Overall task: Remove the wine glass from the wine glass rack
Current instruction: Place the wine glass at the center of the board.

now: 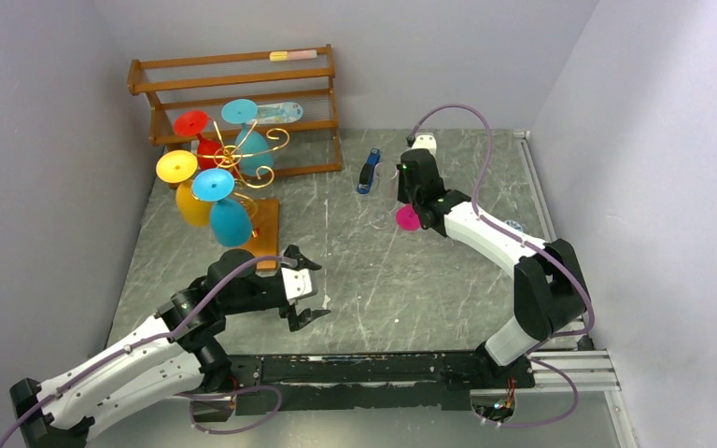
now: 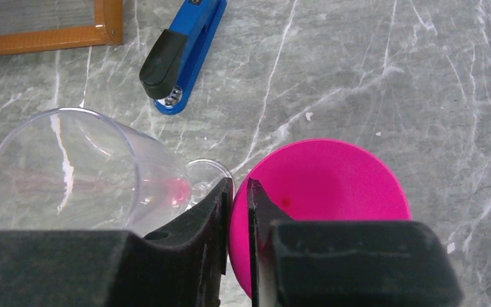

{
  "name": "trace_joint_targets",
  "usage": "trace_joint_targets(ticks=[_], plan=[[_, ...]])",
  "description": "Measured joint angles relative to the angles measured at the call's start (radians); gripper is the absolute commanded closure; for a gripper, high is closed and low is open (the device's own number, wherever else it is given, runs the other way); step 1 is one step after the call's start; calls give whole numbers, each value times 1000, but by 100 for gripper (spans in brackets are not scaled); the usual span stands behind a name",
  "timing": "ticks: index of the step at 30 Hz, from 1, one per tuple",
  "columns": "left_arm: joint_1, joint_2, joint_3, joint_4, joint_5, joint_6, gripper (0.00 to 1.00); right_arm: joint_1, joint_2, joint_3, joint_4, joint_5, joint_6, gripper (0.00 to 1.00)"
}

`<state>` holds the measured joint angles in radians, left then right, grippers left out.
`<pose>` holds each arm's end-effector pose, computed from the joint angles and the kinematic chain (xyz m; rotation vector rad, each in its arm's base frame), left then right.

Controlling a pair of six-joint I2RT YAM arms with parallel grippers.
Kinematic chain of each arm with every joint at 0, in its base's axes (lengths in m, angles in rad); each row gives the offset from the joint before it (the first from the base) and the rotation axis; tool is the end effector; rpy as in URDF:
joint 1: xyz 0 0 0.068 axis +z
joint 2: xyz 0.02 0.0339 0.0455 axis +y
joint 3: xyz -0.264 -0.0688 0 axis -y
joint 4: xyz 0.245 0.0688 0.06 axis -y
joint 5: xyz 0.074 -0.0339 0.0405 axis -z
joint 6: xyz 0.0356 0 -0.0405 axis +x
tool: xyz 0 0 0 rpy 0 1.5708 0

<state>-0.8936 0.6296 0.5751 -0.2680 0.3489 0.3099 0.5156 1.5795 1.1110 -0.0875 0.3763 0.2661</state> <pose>0.0885 -0.1295 0.2815 1.2903 1.4476 -0.7233 0.3188 0.1656 0.2639 -0.0402 2.0843 0.0741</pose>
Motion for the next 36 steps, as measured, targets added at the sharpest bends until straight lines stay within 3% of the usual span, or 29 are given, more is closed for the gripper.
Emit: trace_joint_targets(ticks=[7,11,22,30,36], plan=[[0,17,0,-2,48,-11,3,0,-1,7,-7,-3,9,78],[0,19,0,-9,55,-11,3,0,-20,16,-19,-2,10,70],[0,10,0,-13,13,-74,3,0,-133,33,-53,-2,18,69],[0,-28,27,-26,-199,-385,3,0,-290,31,-108,-3,72,59],[0,-90,48,-40,-339,-647,3,1,-431,-7,-118,2,130,57]])
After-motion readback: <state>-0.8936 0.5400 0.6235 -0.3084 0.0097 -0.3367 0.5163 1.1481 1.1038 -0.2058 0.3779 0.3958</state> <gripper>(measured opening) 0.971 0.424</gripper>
